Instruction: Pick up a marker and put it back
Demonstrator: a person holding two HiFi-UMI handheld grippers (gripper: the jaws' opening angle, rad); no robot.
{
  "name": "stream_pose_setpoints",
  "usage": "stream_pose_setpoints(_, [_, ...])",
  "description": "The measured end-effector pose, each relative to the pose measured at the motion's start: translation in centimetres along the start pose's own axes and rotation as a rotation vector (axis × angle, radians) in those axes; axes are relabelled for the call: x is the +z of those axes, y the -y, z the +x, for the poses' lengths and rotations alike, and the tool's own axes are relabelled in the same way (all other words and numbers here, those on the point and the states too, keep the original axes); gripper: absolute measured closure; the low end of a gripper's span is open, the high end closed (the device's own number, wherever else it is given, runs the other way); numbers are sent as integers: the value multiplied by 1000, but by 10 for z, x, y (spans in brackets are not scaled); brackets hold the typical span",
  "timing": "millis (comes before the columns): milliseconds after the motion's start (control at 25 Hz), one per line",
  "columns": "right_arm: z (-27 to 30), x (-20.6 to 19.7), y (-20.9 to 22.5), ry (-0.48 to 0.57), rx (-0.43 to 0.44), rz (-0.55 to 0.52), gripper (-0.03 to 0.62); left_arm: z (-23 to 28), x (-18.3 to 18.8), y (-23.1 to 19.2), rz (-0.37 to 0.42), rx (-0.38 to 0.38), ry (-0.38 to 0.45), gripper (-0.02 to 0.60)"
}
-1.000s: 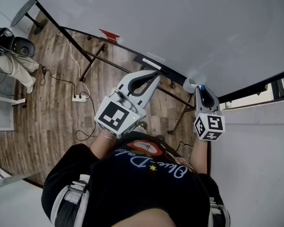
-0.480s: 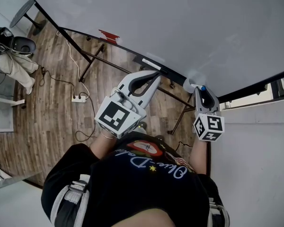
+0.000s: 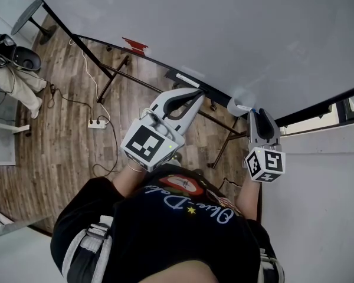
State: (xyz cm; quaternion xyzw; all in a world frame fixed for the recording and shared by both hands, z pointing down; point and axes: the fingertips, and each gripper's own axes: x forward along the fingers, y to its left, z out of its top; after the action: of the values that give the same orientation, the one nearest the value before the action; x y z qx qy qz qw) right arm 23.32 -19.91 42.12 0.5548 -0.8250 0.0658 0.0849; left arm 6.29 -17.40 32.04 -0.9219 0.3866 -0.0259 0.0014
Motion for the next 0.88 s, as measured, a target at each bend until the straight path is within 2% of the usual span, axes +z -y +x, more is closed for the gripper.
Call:
stream_pose_setpoints(360, [-29,45,7,132,-46,-15,487,11,2,10,0,-47,14,578])
stream_pose_setpoints(640, [-52,62,10,211,-66,-10,564,22,1,24,-1,-103,15,578])
stream_pose_setpoints(880, [-62,62,12,232,-72,-14,588,27,0,31,-5,-131,17,578])
